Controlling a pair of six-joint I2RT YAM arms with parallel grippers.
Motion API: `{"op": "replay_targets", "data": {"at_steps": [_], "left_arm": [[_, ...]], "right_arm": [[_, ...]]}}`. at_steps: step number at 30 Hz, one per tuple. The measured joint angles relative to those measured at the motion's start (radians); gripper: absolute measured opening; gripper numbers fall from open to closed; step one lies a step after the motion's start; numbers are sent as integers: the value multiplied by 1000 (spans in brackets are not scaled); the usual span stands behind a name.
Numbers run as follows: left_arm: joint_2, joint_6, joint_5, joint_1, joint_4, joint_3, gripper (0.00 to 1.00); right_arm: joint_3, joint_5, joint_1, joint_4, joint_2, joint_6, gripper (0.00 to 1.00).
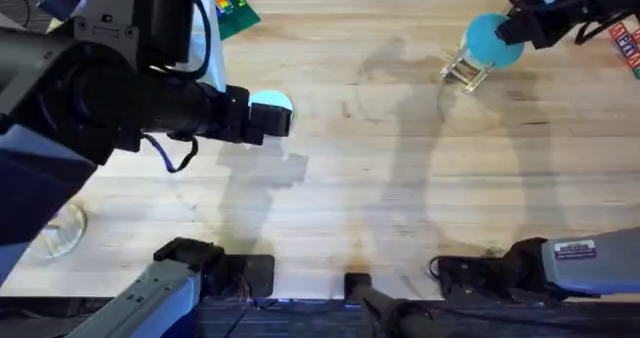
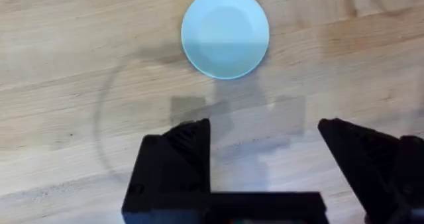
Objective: Pick up the plates from the table one by one and place each into a slot on the dish rack.
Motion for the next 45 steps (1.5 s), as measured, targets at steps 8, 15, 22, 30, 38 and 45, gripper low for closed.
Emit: {"op": "replay_targets", "data": {"at_steps": [8,15,22,30,38,45], "left_arm": [[0,0,0,0,0,0,993],[0,0,0,0,0,0,993],[0,0,0,0,0,0,993],[0,0,0,0,0,0,993],[0,0,0,0,0,0,993],[0,0,0,0,0,0,993]], "right_arm": [[0,0,0,0,8,0,28],[0,0,-4,0,46,0,28],[0,0,-6,0,61,0,28],[0,0,-6,3,61,1,130],[0,0,-10,6,61,4,175],[0,0,-11,59,47,61,284]]}}
